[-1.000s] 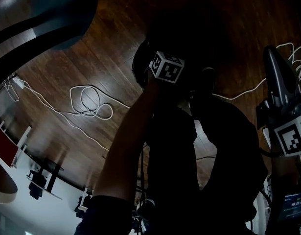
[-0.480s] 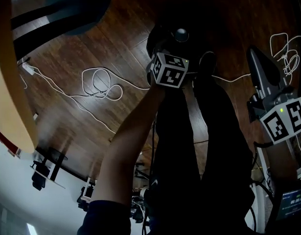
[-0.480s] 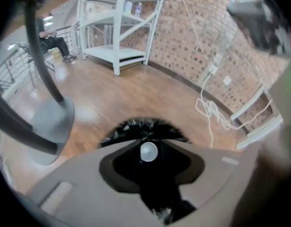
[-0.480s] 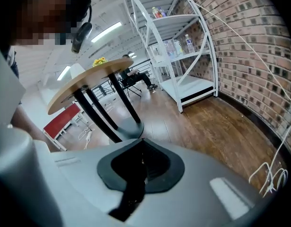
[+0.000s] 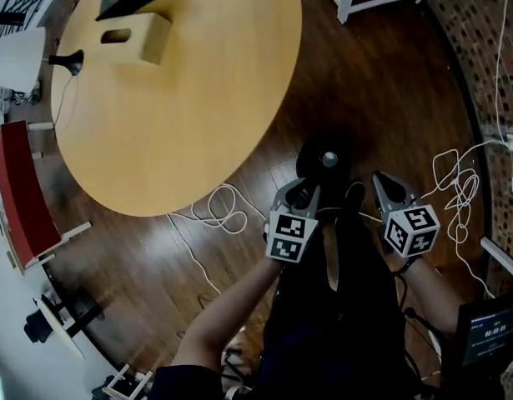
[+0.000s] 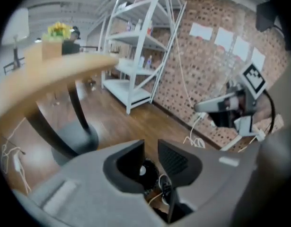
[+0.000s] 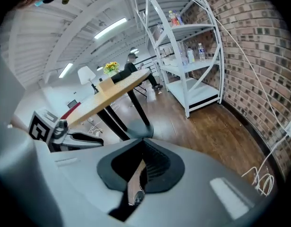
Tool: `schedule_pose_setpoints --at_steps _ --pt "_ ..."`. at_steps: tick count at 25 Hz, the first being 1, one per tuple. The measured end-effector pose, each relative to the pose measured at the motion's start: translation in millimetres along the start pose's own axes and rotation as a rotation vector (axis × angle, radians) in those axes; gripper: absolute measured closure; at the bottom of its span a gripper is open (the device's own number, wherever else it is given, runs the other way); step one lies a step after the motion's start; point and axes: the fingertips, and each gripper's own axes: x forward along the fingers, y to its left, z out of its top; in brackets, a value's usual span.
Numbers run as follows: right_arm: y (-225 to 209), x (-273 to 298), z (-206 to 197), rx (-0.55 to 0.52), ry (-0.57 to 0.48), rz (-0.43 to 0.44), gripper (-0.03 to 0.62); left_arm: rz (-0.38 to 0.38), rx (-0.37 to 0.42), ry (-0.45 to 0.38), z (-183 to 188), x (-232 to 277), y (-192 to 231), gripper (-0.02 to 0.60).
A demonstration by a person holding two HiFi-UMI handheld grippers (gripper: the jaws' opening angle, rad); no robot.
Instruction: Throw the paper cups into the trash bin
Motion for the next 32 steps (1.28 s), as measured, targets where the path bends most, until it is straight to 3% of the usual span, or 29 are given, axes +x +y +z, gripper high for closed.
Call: schedule_pose_setpoints --at_steps 4,7,13,19,26,29,32 --pt "32.8 -17.2 57.1 -0.062 -0.125 -0.019 0.585 -0.015 0.074 -0.181 65.9 -61.0 -1.5 0.495" --pt "64.7 -54.1 73.5 -0.057 -0.186 -0.034 0.585 -0.033 0.089 -0.24 75.9 -116.4 -15.7 0.499" --pt "94.2 -112.6 73.8 -0.091 -0.26 -0.031 0.585 -0.017 0.074 -0.326 86.4 -176.8 -44.9 0.519" --pt "105.3 -161.0 47.9 -0.143 -0.301 0.056 0.585 0.105 0.009 -0.502 103.9 -231.2 -81.5 0.558" --pt "76.2 -253.6 -13.2 -0.237 -0.366 0.094 0.585 0.141 -0.018 -0.593 66.2 -245.8 -206.3 0.572" --pt "63.3 -277.0 -43.3 -0.2 -0.346 0.098 0.585 0.133 -0.003 -0.541 38.0 -242.2 -251.2 0.572" --pt "62.6 -298.7 -64.6 -0.185 -0.343 0.112 0.585 0.145 0.027 -0.501 13.2 -257.1 -269.9 0.574"
